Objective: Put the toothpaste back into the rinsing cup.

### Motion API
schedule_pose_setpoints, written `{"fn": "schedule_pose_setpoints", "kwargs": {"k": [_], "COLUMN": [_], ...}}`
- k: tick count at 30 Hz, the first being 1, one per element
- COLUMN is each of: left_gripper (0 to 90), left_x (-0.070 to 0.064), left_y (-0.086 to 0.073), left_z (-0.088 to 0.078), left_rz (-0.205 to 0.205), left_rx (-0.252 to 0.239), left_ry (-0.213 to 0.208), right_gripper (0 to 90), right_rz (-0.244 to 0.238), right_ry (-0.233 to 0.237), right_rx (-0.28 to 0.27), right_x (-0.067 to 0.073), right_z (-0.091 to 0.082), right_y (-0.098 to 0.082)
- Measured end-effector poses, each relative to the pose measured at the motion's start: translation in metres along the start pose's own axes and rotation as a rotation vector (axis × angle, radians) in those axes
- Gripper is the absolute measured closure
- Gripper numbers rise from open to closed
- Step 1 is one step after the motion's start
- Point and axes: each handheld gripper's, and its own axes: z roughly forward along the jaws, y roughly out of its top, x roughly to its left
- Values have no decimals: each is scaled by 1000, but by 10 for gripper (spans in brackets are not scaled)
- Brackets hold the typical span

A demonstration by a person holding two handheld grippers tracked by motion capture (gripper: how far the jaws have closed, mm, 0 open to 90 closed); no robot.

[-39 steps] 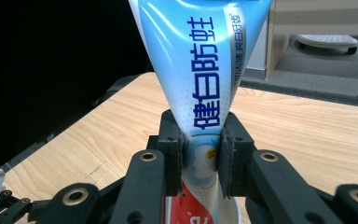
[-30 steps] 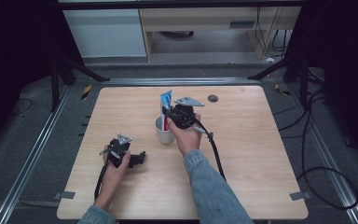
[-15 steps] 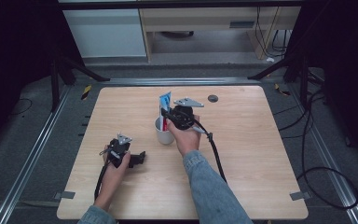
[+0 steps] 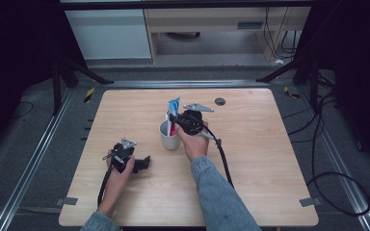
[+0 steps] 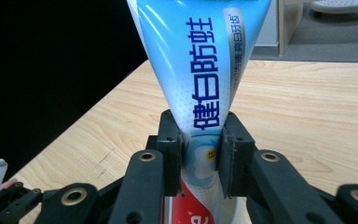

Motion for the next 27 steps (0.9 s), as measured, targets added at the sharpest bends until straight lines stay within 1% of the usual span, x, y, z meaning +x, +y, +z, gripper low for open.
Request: {"fn": "schedule_pose_setpoints", "kwargs": {"k": [12, 20, 24, 27], "left_gripper": [0, 0, 0, 0], "left_x": [0, 0, 0, 0], "left_y": [0, 0, 0, 0], "left_z": [0, 0, 0, 0], "left_rz": [0, 0, 1, 1], "left_rx": [0, 0, 0, 0], "left_ry": [0, 0, 0, 0], "right_gripper": [727, 719, 715, 713], "right_rz": [27, 31, 49, 40], "right_ry": [17, 22, 25, 27], "right_rx": [6, 5, 5, 7], "right_x": [-5, -7, -8, -8], "right_z": [0, 0, -1, -1], "right_y": [1, 1, 2, 2]}}
